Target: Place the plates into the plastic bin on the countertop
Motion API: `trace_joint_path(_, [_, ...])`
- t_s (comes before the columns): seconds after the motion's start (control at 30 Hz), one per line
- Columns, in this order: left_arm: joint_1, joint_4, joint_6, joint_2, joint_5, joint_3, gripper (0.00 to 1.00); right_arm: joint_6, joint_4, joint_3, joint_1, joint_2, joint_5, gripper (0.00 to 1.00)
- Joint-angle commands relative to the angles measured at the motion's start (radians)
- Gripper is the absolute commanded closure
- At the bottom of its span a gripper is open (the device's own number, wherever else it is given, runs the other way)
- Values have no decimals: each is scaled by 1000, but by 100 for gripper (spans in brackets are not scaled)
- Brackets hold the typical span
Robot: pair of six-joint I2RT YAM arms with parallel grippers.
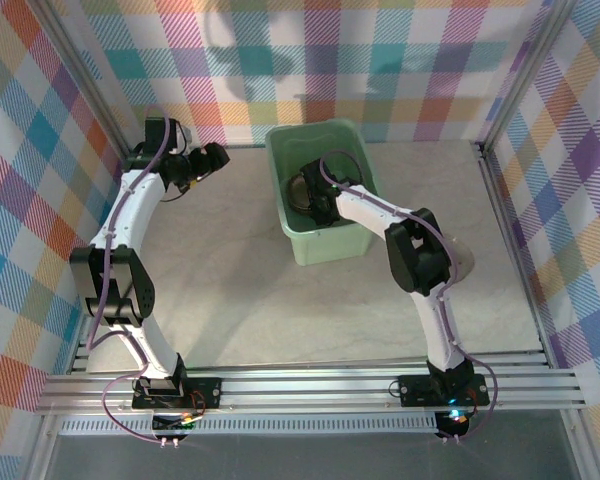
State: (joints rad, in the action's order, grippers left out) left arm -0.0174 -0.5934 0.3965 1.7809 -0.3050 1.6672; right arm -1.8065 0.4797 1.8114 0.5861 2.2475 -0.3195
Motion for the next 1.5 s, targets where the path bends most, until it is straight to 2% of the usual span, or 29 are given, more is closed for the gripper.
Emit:
trace_joint_path(0.0, [-6, -11, 4, 11, -7, 37, 8, -16, 50, 35, -9, 26, 19, 99])
trace_joint_path(0.13, [-6, -10, 5, 15, -7, 36, 8, -8, 46, 42, -12, 32, 13, 87])
trace_joint_path(0.3, [-7, -6, 4, 12, -9, 33, 8, 24, 51, 43, -14, 13, 0, 56])
trace_joint_path(0.73, [-7, 77, 8, -18, -51, -27, 8, 118, -3, -25, 4, -101, -71, 9])
trace_joint_path(0.9, [-8, 115, 4, -41, -64, -54, 8, 163, -3, -52, 24, -154, -109, 1])
trace_joint_path(1.17, [-12, 144, -51, -86, -50, -94, 8, 383, -46, -61, 70, -249, -154, 1])
trace_joint_path(1.33, [-14, 183, -76, -99, -70, -90, 8, 680, -168, -136, 124, -400, -229, 0])
trace_joint_path(1.47, [-39, 221, -63, -91, -95, -74, 8, 797, -123, -203, 127, -525, -223, 2])
